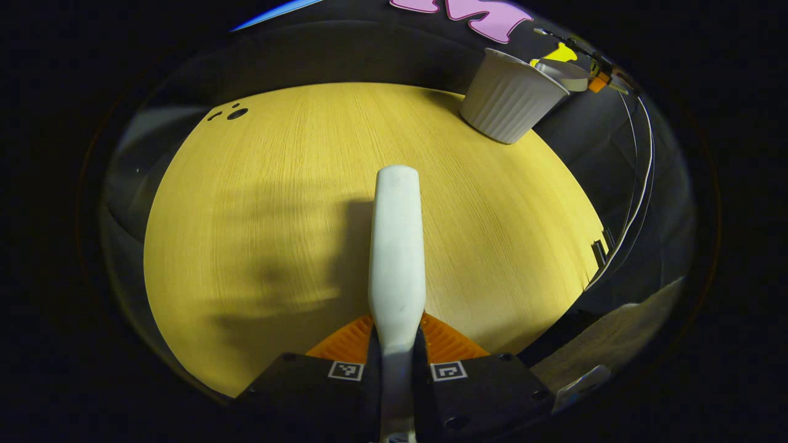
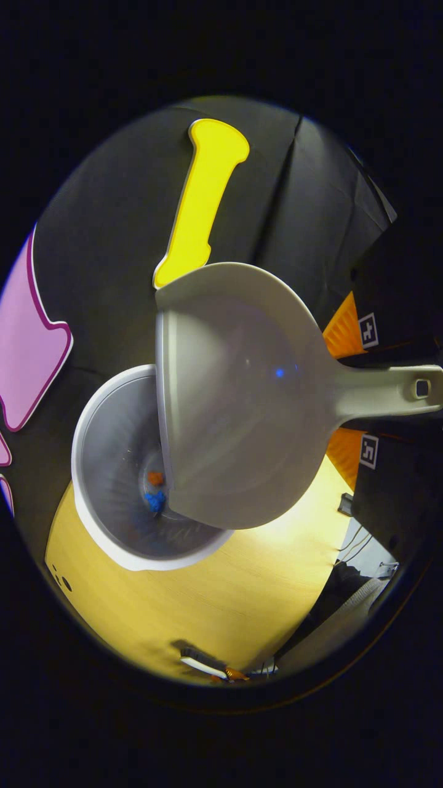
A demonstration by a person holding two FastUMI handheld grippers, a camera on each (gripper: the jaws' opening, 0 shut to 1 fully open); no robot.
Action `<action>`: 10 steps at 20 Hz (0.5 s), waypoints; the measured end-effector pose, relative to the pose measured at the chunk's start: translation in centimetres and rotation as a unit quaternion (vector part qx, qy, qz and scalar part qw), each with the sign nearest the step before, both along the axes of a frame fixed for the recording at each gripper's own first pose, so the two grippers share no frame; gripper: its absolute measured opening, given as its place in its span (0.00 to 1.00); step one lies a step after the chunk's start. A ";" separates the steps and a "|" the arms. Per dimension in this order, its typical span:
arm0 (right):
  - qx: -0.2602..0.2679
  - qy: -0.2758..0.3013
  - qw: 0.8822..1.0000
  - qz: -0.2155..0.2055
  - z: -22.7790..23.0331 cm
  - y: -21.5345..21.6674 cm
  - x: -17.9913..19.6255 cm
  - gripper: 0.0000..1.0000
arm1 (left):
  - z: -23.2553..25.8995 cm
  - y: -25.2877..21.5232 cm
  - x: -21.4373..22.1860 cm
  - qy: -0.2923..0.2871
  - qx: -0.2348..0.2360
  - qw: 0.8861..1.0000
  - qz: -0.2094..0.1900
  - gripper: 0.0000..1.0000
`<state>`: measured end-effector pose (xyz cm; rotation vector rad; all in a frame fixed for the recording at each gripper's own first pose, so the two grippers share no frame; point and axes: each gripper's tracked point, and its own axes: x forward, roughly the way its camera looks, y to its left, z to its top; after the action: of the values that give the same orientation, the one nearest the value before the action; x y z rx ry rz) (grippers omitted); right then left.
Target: Pick up the small broom and dustpan from the desktop, sweep the trash into the dustpan with the broom, and then empty the trash into the garbage bin.
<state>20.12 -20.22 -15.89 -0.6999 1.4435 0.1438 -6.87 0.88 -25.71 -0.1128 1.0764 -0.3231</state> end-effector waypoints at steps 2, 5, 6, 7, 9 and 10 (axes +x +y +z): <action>0.004 -0.014 1.000 -0.005 0.3 -0.3 0.0 0.36 | 0.0 0.1 0.1 -0.001 0.004 1.000 -0.003 0.25; 0.029 -0.040 0.999 -0.024 0.8 -0.4 -0.3 0.36 | 0.1 0.1 0.1 -0.002 0.008 1.000 -0.006 0.22; 0.043 -0.049 0.997 -0.034 1.1 -0.4 -0.5 0.36 | 0.2 0.1 0.1 -0.003 0.010 1.000 -0.007 0.25; 0.056 -0.060 0.996 -0.043 1.2 -0.4 -0.7 0.36 | 0.4 0.1 0.2 -0.005 0.011 1.000 -0.007 0.25; 0.082 -0.091 0.991 -0.058 1.9 -0.1 -0.9 0.36 | 0.5 -0.1 0.2 -0.008 0.012 1.000 -0.009 0.25; 0.100 -0.106 0.987 -0.070 2.3 0.1 -1.3 0.36 | 0.7 -0.1 0.4 -0.011 0.011 1.000 -0.011 0.25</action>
<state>18.78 -20.10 -13.57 -0.4341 1.2478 0.1009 -6.51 0.77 -24.98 -0.0774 1.0603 -0.3311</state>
